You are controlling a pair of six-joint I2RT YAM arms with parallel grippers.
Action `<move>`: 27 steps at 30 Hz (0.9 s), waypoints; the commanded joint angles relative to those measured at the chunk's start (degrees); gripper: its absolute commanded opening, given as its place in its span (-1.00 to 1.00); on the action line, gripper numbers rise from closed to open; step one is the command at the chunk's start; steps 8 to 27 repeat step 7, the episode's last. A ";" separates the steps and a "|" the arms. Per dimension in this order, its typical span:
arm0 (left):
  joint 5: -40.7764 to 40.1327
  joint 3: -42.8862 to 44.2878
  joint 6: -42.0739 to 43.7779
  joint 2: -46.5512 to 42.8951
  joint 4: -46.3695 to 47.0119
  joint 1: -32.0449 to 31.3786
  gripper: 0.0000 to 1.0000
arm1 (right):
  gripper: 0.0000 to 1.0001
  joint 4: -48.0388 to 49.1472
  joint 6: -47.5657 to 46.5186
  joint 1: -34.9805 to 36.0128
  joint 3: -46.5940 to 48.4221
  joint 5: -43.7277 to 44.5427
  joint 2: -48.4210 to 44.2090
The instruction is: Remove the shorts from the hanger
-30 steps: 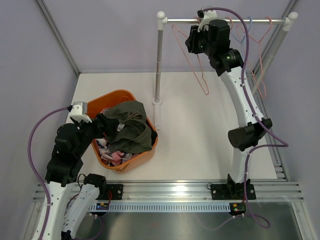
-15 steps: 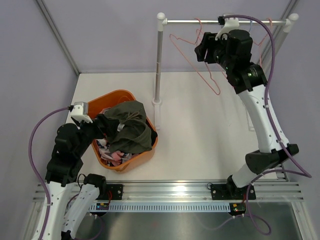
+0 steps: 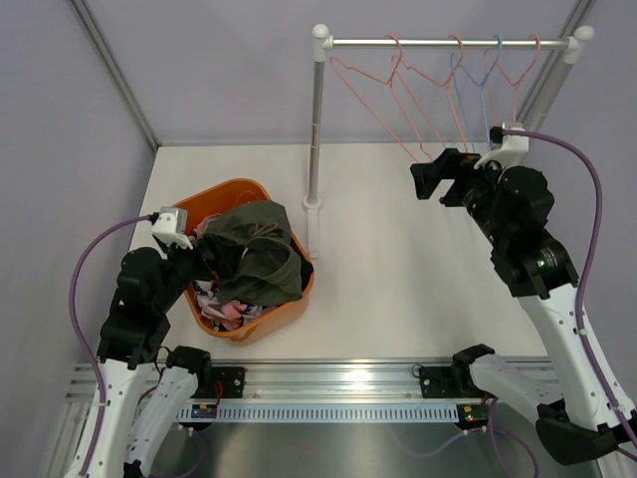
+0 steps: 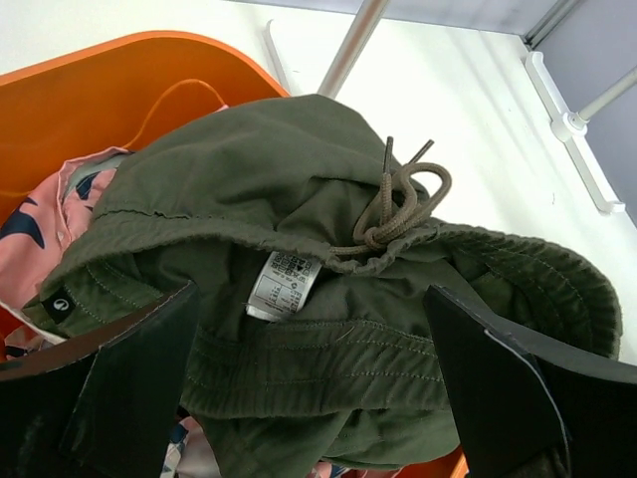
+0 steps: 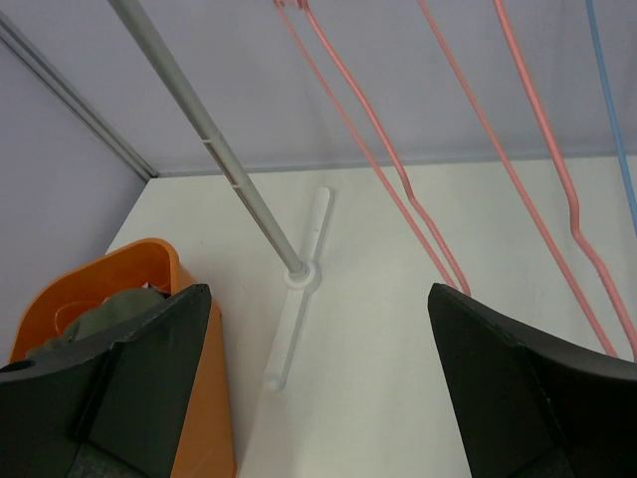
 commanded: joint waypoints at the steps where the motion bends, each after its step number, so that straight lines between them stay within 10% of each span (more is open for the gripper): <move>1: 1.96 0.17 1.44 -0.68 3.73 0.15 0.98 | 0.99 4.58 2.77 -0.14 -5.83 0.27 -3.18; 27: 1.52 -0.01 1.44 -0.76 3.29 0.15 0.98 | 0.99 4.22 1.98 -0.23 -8.12 0.54 -3.79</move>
